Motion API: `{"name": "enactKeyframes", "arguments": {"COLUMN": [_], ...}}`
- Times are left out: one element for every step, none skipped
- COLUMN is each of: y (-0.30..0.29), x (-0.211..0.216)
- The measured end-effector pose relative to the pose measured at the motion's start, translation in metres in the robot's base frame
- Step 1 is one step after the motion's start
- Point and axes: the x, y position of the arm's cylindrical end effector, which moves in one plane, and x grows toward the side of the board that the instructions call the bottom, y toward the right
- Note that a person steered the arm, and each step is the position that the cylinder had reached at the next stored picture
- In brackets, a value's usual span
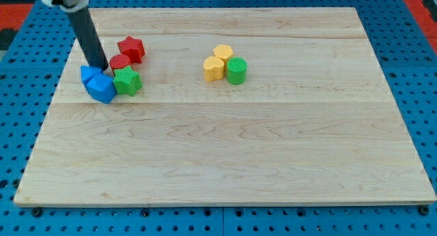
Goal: Move the red blocks and green star to the left side of the board
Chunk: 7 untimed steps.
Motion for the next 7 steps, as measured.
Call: {"name": "enactKeyframes", "arguments": {"y": [0.014,0.071,0.089,0.101,0.061,0.055,0.1], "x": [0.049,0.06,0.052,0.018,0.0,-0.01,-0.032]}}
